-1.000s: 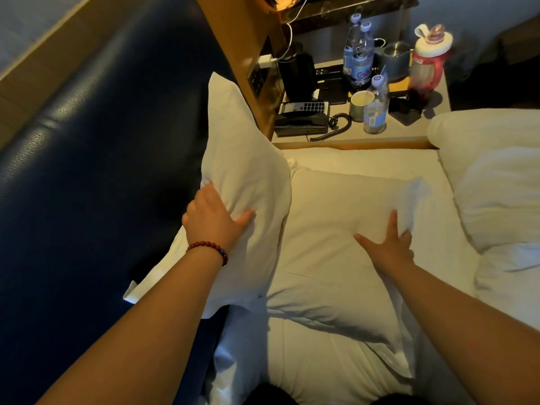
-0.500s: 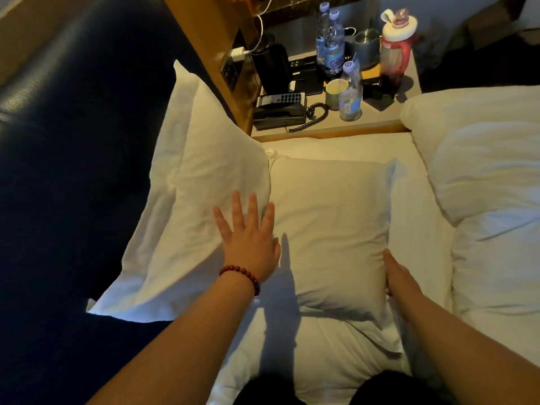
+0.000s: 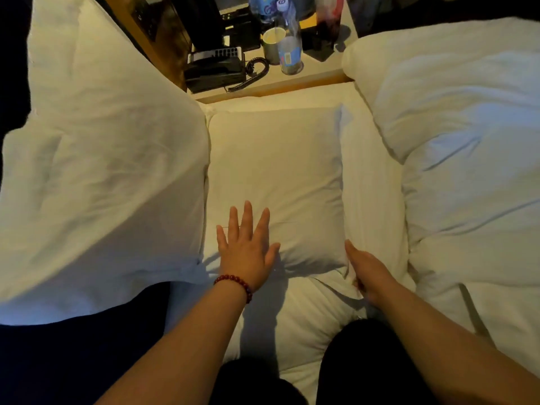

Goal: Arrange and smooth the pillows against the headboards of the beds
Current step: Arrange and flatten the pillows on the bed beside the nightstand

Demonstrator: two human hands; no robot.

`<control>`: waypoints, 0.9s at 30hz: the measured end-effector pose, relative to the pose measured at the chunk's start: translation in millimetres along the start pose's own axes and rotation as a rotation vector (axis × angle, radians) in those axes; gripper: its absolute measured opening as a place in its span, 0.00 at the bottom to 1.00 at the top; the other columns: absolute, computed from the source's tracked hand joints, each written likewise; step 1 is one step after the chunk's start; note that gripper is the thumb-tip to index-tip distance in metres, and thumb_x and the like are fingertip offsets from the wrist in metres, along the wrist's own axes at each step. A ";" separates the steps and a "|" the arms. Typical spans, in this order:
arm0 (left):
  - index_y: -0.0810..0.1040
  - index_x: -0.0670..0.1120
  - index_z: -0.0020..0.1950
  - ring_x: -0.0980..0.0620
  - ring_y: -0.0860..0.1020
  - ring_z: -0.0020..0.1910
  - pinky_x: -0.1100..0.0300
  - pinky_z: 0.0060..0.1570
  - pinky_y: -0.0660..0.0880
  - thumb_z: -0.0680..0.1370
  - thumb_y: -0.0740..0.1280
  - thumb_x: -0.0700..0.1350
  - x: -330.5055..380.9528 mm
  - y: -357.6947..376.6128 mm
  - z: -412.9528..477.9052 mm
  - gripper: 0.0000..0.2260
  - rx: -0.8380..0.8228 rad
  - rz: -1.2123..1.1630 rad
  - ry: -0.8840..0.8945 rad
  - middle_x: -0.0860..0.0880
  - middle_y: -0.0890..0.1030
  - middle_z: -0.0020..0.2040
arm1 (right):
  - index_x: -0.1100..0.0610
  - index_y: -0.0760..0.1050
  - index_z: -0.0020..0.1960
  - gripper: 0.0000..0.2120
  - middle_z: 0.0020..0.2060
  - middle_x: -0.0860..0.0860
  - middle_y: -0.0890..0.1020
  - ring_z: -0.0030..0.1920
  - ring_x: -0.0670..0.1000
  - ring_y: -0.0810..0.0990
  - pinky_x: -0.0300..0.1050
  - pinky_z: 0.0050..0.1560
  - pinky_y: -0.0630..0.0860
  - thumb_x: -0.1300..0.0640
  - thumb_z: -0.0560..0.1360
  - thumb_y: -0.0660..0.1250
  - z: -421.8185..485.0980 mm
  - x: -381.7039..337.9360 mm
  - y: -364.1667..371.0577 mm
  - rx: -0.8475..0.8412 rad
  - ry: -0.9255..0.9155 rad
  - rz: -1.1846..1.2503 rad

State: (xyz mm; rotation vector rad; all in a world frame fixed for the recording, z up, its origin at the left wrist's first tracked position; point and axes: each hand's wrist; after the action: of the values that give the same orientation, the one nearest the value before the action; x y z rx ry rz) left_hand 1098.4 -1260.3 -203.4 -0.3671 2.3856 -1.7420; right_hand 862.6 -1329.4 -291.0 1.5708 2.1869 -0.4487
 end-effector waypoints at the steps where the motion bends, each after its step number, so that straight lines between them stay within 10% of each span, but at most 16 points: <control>1: 0.37 0.57 0.78 0.45 0.30 0.74 0.42 0.71 0.34 0.80 0.51 0.62 -2.7 7.3 -3.6 0.32 0.041 -0.026 0.015 0.49 0.31 0.77 | 0.57 0.80 0.56 0.33 0.48 0.54 0.84 0.49 0.57 0.81 0.54 0.57 0.77 0.29 0.71 0.62 -3.3 3.8 2.0 0.045 -0.039 -0.038; 6: 0.52 0.54 0.78 0.53 0.40 0.77 0.55 0.74 0.42 0.80 0.58 0.55 -15.4 42.0 -39.8 0.29 0.245 -0.421 0.055 0.52 0.45 0.79 | 0.62 0.78 0.50 0.19 0.44 0.56 0.80 0.49 0.60 0.79 0.41 0.36 0.68 0.45 0.78 0.64 -19.7 21.1 3.3 0.511 -0.294 0.035; 10: 0.69 0.50 0.71 0.53 0.64 0.70 0.76 0.63 0.56 0.79 0.66 0.45 -9.0 54.8 -70.4 0.20 0.353 -0.821 -0.192 0.50 0.65 0.72 | 0.58 0.78 0.54 0.18 0.48 0.54 0.82 0.47 0.55 0.80 0.45 0.41 0.79 0.44 0.76 0.68 -25.8 42.3 15.8 0.326 -0.123 0.434; 16: 0.74 0.45 0.63 0.49 0.77 0.58 0.53 0.60 0.74 0.70 0.74 0.56 -33.6 82.5 -63.9 0.26 0.167 -1.432 -0.881 0.47 0.78 0.61 | 0.53 0.81 0.50 0.13 0.48 0.53 0.84 0.49 0.58 0.83 0.58 0.50 0.82 0.46 0.70 0.75 -23.6 75.2 15.0 0.475 -0.203 0.471; 22: 0.79 0.53 0.52 0.56 0.78 0.48 0.63 0.53 0.76 0.77 0.69 0.47 -44.2 85.3 -43.1 0.05 0.051 -2.138 -0.968 0.53 0.81 0.46 | 0.57 0.75 0.63 0.16 0.50 0.56 0.85 0.46 0.52 0.84 0.43 0.43 0.82 0.59 0.76 0.70 -31.9 81.6 46.9 0.104 -0.100 0.948; 27: 0.78 0.43 0.56 0.48 0.80 0.50 0.57 0.47 0.78 0.77 0.70 0.43 -58.1 91.9 -55.4 0.09 -0.032 -2.147 -0.960 0.44 0.82 0.52 | 0.65 0.71 0.63 0.18 0.49 0.57 0.78 0.40 0.49 0.79 0.40 0.41 0.81 0.57 0.77 0.69 -33.9 79.2 44.6 0.325 -0.124 0.950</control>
State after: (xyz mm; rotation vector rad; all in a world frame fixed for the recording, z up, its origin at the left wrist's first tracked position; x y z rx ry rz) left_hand 1129.5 -1166.2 -274.7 -3.3025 0.6305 -0.8332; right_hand 877.8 -1234.3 -302.4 2.4231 1.0909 -0.5646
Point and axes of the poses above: each hand's wrist, its own z-axis towards the middle knuckle, its own y-axis out of the palm, x = y × z
